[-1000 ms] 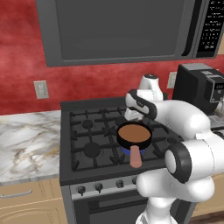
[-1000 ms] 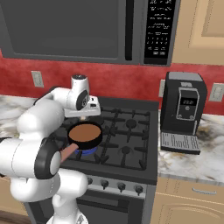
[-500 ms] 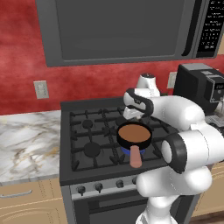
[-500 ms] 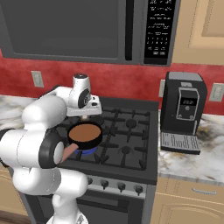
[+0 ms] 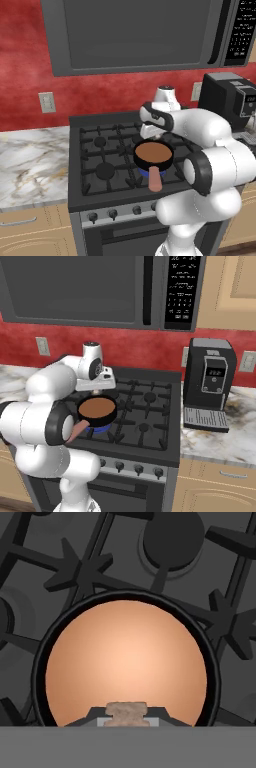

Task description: Pick up the sugar cube(s) and place them in the saucepan with hot chocolate.

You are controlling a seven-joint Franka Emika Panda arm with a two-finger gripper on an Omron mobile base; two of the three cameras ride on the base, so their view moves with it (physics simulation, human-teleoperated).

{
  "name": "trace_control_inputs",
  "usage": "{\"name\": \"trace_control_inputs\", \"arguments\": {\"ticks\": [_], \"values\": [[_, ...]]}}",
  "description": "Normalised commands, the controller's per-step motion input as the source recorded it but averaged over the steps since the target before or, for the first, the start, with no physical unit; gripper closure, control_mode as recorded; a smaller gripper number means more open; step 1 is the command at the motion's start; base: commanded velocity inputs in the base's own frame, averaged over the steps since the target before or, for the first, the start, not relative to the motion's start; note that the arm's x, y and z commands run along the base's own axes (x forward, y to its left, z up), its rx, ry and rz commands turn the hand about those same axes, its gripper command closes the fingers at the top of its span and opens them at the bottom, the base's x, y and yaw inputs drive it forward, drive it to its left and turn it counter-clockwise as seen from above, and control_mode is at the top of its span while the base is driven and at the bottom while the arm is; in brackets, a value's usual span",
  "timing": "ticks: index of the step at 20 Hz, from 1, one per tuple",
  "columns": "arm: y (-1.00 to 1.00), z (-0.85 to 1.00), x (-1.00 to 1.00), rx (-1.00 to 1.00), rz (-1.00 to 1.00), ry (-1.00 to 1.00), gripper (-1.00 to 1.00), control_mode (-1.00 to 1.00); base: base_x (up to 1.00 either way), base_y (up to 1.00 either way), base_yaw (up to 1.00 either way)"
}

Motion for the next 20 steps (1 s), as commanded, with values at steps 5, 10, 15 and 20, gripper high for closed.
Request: {"name": "trace_control_inputs", "arguments": {"ticks": [5, 10, 15, 20], "values": [[0.09, -0.06, 0.08, -0.01, 0.00, 0.02, 1.00, -1.00, 0.00, 0.00, 0.00], [0.00, -0.13, 0.12, 0.00, 0.00, 0.00, 1.00, -1.00, 0.00, 0.00, 0.00], [0.00, -0.32, 0.11, 0.00, 0.00, 0.02, 1.00, -1.00, 0.00, 0.00, 0.00], [0.00, -0.16, 0.02, 0.00, 0.00, 0.00, 1.00, -1.00, 0.00, 0.00, 0.00]]}}
